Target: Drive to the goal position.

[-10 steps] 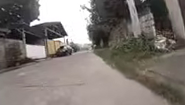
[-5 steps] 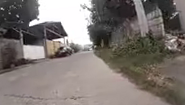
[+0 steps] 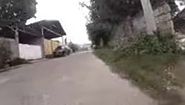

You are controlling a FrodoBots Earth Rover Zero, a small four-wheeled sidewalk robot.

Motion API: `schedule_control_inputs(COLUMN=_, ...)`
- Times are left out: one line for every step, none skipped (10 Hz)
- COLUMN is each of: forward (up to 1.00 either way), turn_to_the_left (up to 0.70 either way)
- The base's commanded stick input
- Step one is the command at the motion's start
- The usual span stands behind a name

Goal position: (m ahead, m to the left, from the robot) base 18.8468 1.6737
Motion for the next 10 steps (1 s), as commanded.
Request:
schedule_control_inputs(forward=1.00, turn_to_the_left=-0.08)
schedule_control_inputs(forward=1.00, turn_to_the_left=-0.06)
schedule_control_inputs(forward=1.00, turn_to_the_left=-0.05)
schedule_control_inputs(forward=1.00, turn_to_the_left=-0.03)
schedule_control_inputs(forward=1.00, turn_to_the_left=-0.02)
schedule_control_inputs(forward=1.00, turn_to_the_left=0.00)
schedule_control_inputs(forward=1.00, turn_to_the_left=0.00)
schedule_control_inputs(forward=1.00, turn_to_the_left=0.00)
schedule_control_inputs(forward=1.00, turn_to_the_left=0.00)
schedule_control_inputs(forward=1.00, turn_to_the_left=0.00)
